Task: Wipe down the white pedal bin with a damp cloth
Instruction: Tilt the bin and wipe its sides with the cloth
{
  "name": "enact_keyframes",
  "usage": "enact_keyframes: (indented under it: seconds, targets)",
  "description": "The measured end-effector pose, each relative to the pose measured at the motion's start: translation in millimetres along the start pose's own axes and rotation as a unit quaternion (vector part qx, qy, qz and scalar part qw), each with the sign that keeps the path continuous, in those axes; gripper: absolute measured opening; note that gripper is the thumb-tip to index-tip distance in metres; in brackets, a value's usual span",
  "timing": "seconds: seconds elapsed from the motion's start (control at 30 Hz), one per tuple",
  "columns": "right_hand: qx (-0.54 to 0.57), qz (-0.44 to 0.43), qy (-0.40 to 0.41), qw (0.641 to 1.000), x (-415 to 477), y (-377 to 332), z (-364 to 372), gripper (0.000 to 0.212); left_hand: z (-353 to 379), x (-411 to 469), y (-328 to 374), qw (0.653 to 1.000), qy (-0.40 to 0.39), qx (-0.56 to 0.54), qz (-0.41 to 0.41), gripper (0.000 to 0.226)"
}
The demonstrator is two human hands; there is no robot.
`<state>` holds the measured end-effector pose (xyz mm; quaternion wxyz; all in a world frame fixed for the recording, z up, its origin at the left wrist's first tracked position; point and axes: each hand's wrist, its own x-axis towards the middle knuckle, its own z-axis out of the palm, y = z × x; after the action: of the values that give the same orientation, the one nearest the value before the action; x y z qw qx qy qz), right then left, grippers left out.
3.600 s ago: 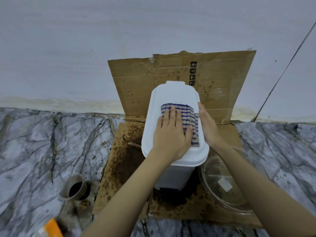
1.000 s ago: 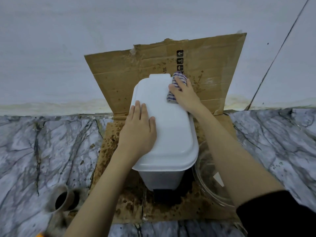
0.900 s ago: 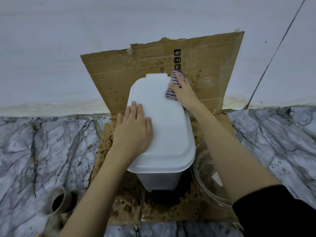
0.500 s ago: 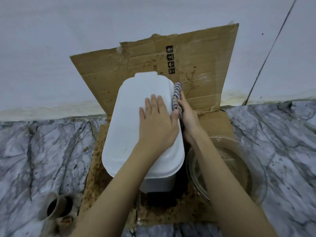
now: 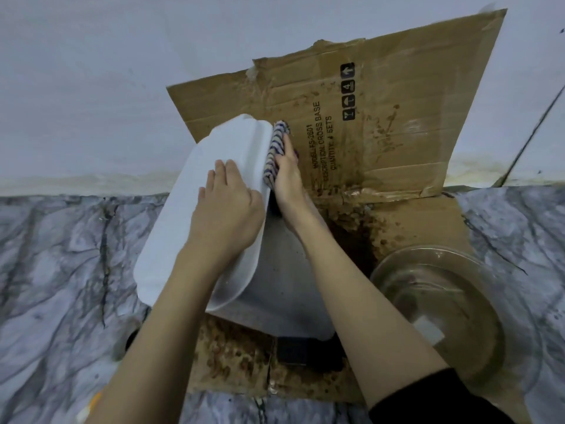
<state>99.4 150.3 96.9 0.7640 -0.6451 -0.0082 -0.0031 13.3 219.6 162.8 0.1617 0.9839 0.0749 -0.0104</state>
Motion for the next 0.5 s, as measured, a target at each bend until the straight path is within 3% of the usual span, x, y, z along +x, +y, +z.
enact_keyframes:
  seconds: [0.23,0.5]
  targets:
    - [-0.164,-0.024,-0.012,0.986,11.9,27.2,28.8,0.051,-10.2,8.9,-38.2,0.999,0.004,0.033,0.002,0.081]
    - [-0.285,0.055,0.001,0.957,8.3,110.3,-27.0,0.05,-14.0,14.8,-52.8,0.999,0.001,0.039,-0.011,0.079]
